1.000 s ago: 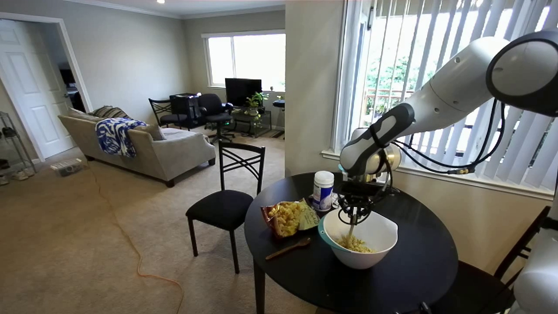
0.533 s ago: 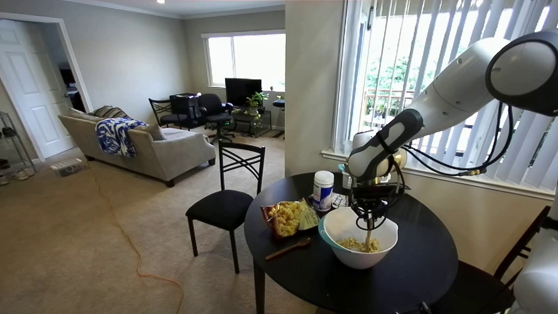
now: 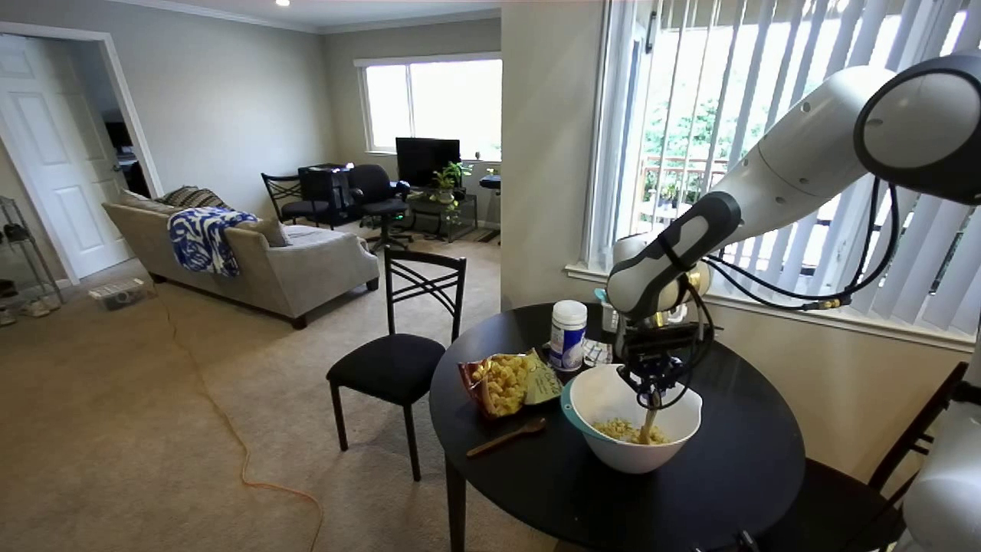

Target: Stir in the bowl

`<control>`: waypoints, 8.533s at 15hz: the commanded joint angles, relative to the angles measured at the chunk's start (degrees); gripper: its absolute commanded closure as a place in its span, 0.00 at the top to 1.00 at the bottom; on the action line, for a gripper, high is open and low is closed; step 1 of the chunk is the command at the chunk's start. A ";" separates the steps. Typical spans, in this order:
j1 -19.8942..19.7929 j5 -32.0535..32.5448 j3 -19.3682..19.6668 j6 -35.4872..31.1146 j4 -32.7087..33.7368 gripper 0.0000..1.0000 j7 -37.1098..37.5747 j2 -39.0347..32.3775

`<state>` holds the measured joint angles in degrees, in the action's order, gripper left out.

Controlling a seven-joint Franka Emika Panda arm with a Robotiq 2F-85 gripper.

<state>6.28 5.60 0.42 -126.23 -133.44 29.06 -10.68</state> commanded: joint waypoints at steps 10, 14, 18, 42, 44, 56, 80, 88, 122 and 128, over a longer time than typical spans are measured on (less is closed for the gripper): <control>-1.17 -18.74 -4.37 1.95 2.45 0.03 -13.19 -0.57; -0.26 -9.73 -2.71 6.45 2.67 0.03 -8.40 -0.73; 0.15 -2.16 -2.08 11.81 3.39 0.03 -6.29 -1.00; 4.68 -6.28 -4.78 8.97 10.85 0.03 4.11 -5.41; 4.66 -5.09 -4.27 11.76 11.30 0.03 5.05 -5.70; 2.90 0.58 -1.07 6.27 16.37 0.03 4.80 -6.64; 2.54 -12.87 0.23 24.39 28.65 0.03 7.53 -19.88; 2.30 -10.16 0.55 36.81 35.78 0.03 4.40 -23.98; 3.38 -12.69 4.15 42.29 49.14 0.03 17.40 -36.04; 2.18 -11.58 1.42 55.43 50.92 0.03 10.51 -36.50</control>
<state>9.21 -6.67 3.07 -76.55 -83.82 44.02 -46.74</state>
